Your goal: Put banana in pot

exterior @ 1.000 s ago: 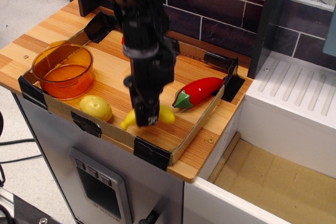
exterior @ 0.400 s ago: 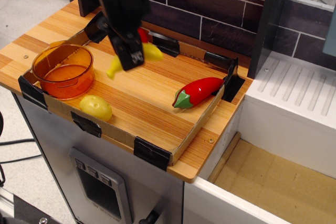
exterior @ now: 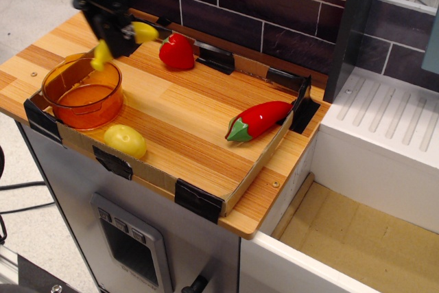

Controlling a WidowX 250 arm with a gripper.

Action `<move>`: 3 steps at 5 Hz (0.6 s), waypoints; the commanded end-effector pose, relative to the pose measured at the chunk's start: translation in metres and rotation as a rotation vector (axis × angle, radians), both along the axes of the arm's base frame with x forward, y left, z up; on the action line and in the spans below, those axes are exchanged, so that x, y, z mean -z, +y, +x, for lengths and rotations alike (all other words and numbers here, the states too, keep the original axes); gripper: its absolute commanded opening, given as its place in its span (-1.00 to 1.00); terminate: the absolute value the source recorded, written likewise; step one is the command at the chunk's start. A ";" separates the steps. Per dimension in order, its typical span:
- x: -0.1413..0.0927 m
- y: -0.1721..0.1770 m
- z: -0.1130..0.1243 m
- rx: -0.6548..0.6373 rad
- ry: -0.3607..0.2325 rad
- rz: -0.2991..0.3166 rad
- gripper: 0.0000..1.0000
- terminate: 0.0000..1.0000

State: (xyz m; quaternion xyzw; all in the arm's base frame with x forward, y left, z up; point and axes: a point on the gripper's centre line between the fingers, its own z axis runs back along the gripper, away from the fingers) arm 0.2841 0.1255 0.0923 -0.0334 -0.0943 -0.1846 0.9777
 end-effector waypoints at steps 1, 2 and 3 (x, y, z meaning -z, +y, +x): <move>0.014 0.034 -0.014 0.007 -0.021 0.101 -1.00 -1.00; 0.030 0.036 -0.020 0.022 0.008 0.143 -1.00 -1.00; 0.036 0.040 -0.024 0.011 0.023 0.150 -1.00 -1.00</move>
